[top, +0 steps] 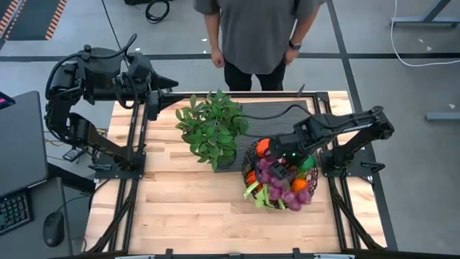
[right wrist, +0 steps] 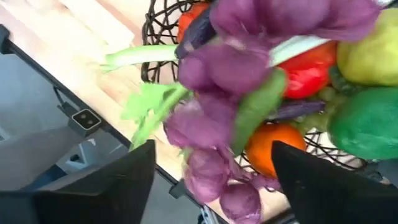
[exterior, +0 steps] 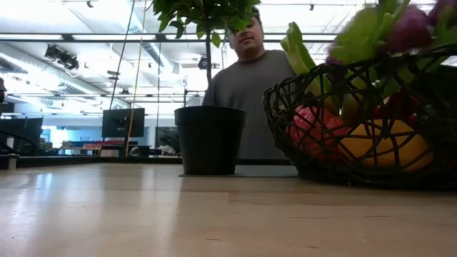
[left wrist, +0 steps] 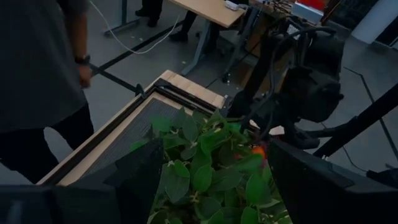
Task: Build produce basket
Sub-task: Move the brown wire basket to the top right corner of the table
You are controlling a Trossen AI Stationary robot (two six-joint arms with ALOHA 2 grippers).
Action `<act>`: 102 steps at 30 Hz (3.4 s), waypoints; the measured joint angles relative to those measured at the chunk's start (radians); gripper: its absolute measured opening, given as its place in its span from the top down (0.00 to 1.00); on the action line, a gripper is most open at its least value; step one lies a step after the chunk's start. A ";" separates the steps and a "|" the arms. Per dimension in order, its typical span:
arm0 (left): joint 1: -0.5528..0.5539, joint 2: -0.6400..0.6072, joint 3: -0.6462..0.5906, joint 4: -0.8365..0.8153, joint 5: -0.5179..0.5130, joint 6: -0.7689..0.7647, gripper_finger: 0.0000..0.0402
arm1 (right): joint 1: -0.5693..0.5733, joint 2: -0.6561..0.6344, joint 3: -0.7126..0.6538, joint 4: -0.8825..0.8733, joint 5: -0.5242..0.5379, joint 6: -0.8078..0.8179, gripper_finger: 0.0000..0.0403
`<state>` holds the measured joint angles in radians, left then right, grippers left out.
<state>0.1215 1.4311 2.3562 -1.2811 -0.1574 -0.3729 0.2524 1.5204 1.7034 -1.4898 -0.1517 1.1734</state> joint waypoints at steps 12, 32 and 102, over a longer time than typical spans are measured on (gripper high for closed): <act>0.000 -0.002 0.000 -0.102 0.000 0.009 0.28 | 0.032 -0.015 -0.085 0.074 -0.082 0.131 0.03; -0.081 -0.048 -0.061 -0.281 -0.016 -0.289 0.28 | 0.377 -0.049 -0.084 0.161 0.019 0.561 0.08; -0.220 0.154 -0.060 -0.287 -0.163 -0.549 0.28 | 0.454 0.346 -0.170 0.304 0.306 -0.189 0.66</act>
<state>-0.0987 1.5848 2.2959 -1.5677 -0.3206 -0.9224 0.7069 1.8664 1.5330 -1.1860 0.1541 0.9847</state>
